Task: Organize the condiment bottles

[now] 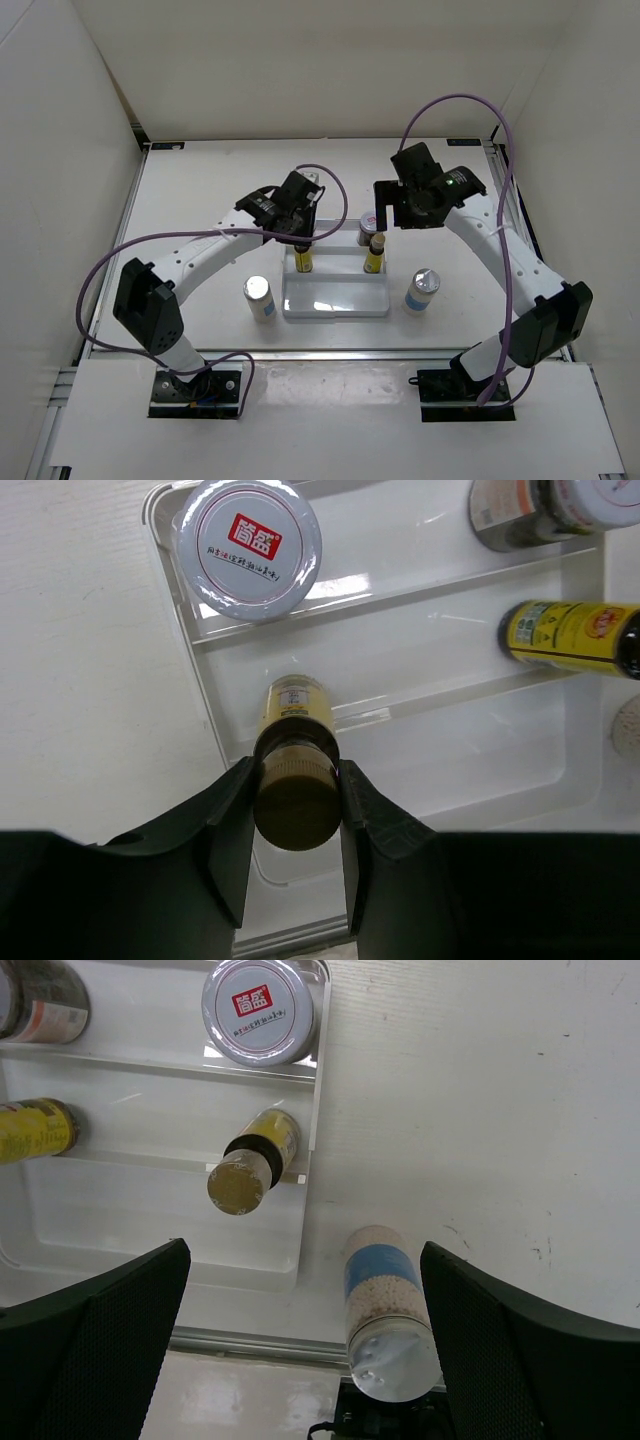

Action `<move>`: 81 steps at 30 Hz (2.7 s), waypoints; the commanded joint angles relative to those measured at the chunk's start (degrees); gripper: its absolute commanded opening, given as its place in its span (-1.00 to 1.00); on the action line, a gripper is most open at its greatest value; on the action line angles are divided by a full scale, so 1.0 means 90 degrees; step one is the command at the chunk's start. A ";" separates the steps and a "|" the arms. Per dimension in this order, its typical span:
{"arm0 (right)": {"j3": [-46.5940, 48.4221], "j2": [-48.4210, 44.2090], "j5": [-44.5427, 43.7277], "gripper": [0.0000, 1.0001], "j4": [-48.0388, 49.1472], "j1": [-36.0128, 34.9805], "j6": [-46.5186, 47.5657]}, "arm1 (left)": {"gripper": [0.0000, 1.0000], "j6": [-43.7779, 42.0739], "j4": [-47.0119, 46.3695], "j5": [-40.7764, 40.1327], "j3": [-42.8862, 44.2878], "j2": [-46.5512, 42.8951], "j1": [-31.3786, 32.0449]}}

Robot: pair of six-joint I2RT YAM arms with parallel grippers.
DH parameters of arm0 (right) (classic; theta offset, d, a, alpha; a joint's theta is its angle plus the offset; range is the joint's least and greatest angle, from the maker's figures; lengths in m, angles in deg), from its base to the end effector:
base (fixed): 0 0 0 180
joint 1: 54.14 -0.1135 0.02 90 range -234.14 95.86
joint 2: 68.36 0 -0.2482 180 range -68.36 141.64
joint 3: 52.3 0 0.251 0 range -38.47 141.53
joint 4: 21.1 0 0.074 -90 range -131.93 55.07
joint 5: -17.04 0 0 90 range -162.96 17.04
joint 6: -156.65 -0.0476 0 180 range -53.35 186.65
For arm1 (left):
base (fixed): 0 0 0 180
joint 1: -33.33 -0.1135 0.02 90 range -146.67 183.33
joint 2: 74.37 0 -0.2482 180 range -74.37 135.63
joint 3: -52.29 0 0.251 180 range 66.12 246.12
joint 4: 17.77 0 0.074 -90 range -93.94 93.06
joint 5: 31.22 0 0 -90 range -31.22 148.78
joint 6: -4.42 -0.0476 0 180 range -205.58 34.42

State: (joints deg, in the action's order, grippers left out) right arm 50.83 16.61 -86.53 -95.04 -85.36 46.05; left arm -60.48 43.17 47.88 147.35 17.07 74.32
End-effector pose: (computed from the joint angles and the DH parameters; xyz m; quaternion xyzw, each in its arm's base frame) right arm 0.2661 0.1482 0.3395 -0.0532 0.9482 0.0261 0.3121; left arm 0.2640 -0.2175 0.2758 0.1056 0.9498 -0.0763 0.2845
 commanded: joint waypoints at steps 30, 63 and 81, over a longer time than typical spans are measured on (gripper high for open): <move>-0.1961 -0.1248 -0.0144 0.98 -0.0850 0.0012 -0.1490 | 1.00 -0.0192 0.0369 -0.1132 0.1325 -0.0549 0.0055; -0.0791 -0.1180 -0.0202 -0.99 -0.1875 -0.1335 -0.2135 | 1.00 0.0814 0.1093 -0.1787 -0.0754 -0.2650 -0.0531; -0.1318 -0.0505 -0.0085 -0.99 -0.0265 -0.2058 -0.2096 | 1.00 0.1010 0.1093 -0.1728 -0.1379 -0.3147 -0.0531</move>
State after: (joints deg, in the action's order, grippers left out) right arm 38.35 12.15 -86.92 -103.06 -103.08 26.64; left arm -52.30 52.94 32.45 135.73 -9.57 69.82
